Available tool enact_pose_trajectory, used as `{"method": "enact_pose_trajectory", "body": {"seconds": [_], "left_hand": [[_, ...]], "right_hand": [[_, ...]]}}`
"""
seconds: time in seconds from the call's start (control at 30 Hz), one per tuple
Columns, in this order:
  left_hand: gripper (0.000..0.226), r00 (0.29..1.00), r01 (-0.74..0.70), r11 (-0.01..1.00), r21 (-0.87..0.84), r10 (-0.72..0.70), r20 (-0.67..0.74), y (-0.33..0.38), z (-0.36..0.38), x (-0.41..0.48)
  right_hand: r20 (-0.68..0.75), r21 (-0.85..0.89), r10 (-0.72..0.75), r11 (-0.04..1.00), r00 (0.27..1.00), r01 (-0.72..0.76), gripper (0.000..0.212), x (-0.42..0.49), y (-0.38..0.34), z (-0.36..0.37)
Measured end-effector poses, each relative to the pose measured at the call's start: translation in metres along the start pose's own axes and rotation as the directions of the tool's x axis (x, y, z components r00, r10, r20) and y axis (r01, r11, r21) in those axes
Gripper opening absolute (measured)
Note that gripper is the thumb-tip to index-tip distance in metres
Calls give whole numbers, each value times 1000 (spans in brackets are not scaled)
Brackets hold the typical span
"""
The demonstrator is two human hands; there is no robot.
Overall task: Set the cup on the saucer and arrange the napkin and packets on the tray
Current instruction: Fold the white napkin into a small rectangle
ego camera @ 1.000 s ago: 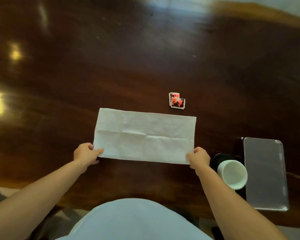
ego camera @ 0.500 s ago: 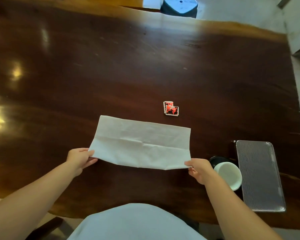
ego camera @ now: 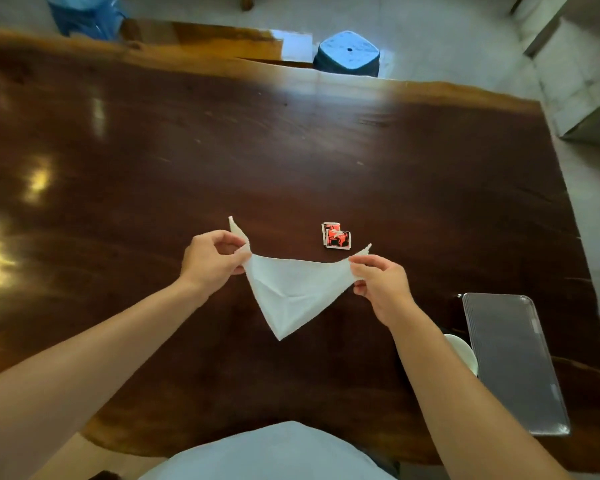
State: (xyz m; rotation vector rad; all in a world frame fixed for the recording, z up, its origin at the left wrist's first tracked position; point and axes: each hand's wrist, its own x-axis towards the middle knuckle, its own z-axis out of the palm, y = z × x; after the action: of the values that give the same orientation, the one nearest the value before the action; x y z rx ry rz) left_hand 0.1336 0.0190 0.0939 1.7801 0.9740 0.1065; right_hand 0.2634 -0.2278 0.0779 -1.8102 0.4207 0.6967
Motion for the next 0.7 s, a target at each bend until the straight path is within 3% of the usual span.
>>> {"method": "enact_pose_trajectory", "body": {"seconds": [0.17,0.33,0.47,0.57,0.7], "left_hand": [[17,950,-292,949,116,274,147,38,24,-31],[18,921,-370,926,79,353,167,50,36,-53],[15,920,-379,924,47,370,130,51,36,-58],[13,910,-400,916,36,393,131,54,35,-61],[12,884,-446,895,13,439,161,57,37,-64]], "right_hand": [[187,33,-109,994,976,104,14,-32,-27,22],[348,13,-191,980,918,199,34,-54,-26,27],[302,-137,-346,907,889,399,22,-60,-19,20],[261,-128,-434,870,862,477,7,-65,-21,16],[278,-224,-549,761,789,609,13,-69,-27,16]]}}
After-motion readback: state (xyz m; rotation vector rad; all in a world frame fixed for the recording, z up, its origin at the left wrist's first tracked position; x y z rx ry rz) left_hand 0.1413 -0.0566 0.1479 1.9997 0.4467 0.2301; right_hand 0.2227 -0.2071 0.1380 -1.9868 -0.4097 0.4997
